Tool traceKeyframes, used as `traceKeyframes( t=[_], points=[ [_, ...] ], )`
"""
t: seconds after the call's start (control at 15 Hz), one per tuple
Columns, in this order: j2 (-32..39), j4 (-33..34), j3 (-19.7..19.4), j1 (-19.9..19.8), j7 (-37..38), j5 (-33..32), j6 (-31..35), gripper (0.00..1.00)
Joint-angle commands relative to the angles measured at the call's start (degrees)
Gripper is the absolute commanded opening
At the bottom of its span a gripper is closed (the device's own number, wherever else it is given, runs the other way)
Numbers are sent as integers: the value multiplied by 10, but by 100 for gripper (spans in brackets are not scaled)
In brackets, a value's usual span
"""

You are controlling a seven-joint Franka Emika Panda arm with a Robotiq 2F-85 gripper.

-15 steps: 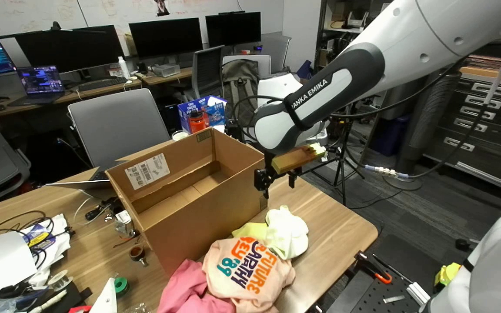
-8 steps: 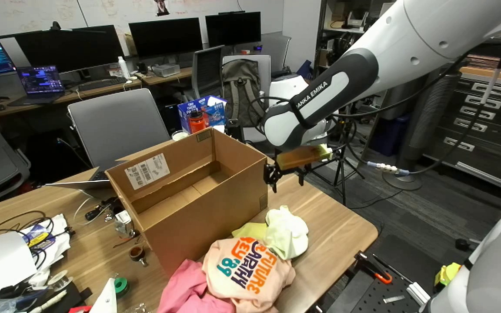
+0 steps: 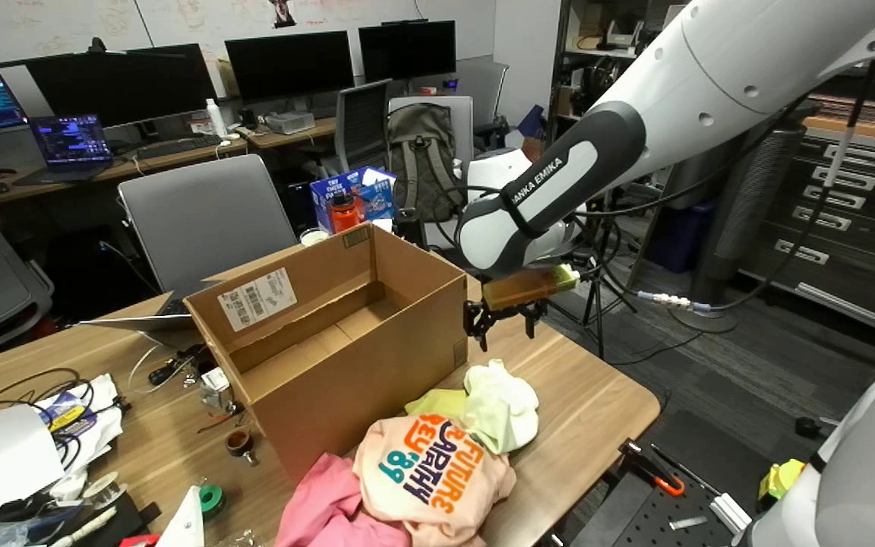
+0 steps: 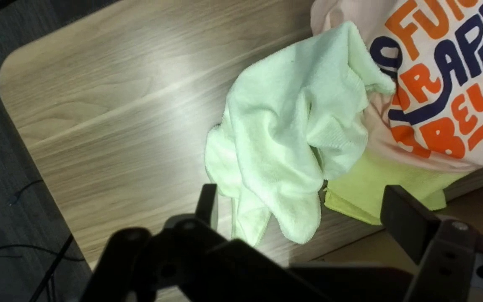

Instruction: Put the three objects into the cardboard box

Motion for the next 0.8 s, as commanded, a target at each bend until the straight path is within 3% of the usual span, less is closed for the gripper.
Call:
traceKeyframes(
  t=[0.0,0.27,0.73],
  points=[
    [15,7,4,8,-2,12,-13,100],
    [37,10,6,13,-13,27,-12,100],
    [71,17,2,4,-48,123,-19,100]
  ],
)
